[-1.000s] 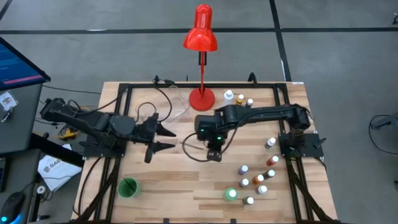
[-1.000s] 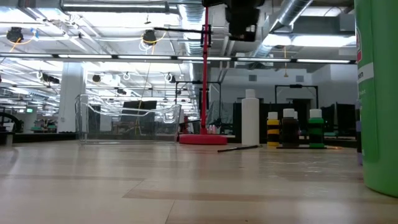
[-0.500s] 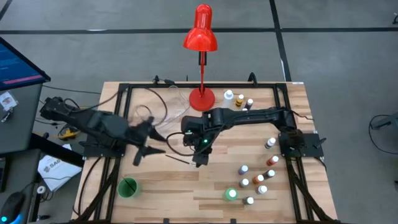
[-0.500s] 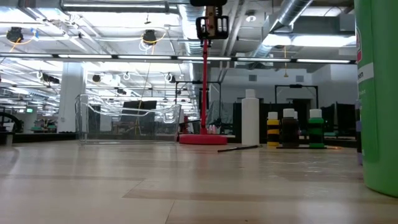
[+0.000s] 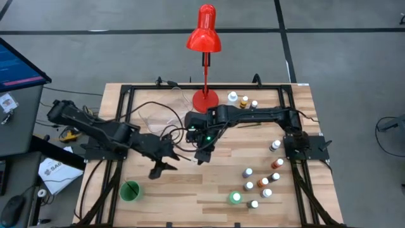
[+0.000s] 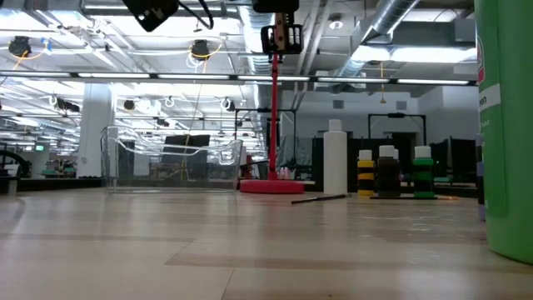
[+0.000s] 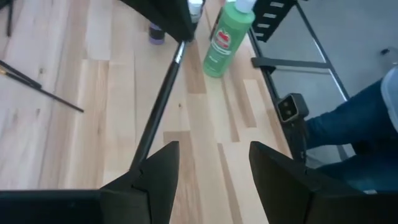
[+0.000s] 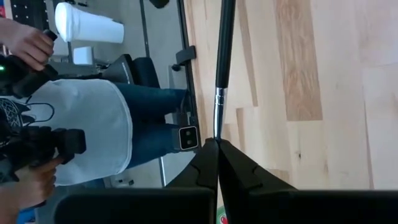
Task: Pick & Place Paint Supplies
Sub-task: Put the black brush into the green cup
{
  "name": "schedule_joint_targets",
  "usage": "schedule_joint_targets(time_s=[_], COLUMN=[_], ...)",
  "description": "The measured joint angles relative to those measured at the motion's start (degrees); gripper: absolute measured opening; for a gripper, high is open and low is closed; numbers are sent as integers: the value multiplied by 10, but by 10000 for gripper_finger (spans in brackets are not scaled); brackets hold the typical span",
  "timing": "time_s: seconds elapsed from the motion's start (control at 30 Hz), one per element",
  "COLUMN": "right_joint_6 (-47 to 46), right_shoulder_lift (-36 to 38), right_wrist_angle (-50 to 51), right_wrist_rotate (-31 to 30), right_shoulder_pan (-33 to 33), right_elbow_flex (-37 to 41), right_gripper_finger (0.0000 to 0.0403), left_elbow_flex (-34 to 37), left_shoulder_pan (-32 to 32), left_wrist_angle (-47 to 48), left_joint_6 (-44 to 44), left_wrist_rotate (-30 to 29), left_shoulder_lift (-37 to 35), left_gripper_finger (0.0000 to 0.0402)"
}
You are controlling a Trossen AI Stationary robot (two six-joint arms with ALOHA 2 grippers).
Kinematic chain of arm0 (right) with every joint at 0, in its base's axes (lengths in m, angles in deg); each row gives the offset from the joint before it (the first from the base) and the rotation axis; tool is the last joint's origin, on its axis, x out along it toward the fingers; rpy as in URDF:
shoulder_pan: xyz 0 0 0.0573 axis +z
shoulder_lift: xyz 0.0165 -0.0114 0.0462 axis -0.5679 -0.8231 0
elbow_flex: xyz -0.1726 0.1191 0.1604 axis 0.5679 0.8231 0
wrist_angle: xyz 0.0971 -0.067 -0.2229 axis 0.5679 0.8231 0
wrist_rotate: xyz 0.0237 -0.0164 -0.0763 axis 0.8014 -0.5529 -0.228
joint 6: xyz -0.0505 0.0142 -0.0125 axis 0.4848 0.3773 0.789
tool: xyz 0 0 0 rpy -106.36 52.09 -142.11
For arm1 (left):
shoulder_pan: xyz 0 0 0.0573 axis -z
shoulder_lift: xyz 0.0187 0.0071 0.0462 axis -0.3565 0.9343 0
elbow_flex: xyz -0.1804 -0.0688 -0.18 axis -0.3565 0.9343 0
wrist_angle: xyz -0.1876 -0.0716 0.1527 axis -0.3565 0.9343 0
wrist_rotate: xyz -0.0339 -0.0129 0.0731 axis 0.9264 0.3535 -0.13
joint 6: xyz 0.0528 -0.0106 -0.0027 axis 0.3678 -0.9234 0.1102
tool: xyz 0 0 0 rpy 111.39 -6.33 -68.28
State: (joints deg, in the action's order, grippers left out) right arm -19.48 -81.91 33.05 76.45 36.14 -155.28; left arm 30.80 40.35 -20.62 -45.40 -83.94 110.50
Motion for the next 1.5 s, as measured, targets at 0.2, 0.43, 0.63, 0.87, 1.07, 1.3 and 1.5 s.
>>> schedule_joint_targets(time_s=[0.2, 0.43, 0.63, 0.87, 1.07, 1.3, 1.5], right_joint_6=[9, 9, 9, 9, 9, 9, 9], right_shoulder_lift=[0, 0, 0, 0, 0, 0, 0], right_wrist_angle=[0, 0, -5, -12, -12, -19, -24], right_wrist_rotate=[-3, -4, -5, -5, -5, -4, -1], right_shoulder_pan=[0, 0, 0, 2, 4, 4, 4], right_elbow_flex=[0, 0, 0, 0, 0, 0, 0], right_gripper_finger=[0, 0, 0, 0, 0, 0, 0], left_elbow_flex=[0, 0, 0, 0, 0, 0, 0], left_shoulder_pan=[-2, 8, -5, -24, -32, -42, -42], left_wrist_angle=[-5, -16, -9, -3, 3, 2, 3], left_joint_6=[-2, 9, 51, 72, 73, 72, 71], left_wrist_rotate=[4, -20, -42, -35, -26, -13, -13], left_shoulder_lift=[-27, -113, -95, -34, -19, -15, -14], left_gripper_finger=[186, 186, 186, 186, 186, 174, 119])
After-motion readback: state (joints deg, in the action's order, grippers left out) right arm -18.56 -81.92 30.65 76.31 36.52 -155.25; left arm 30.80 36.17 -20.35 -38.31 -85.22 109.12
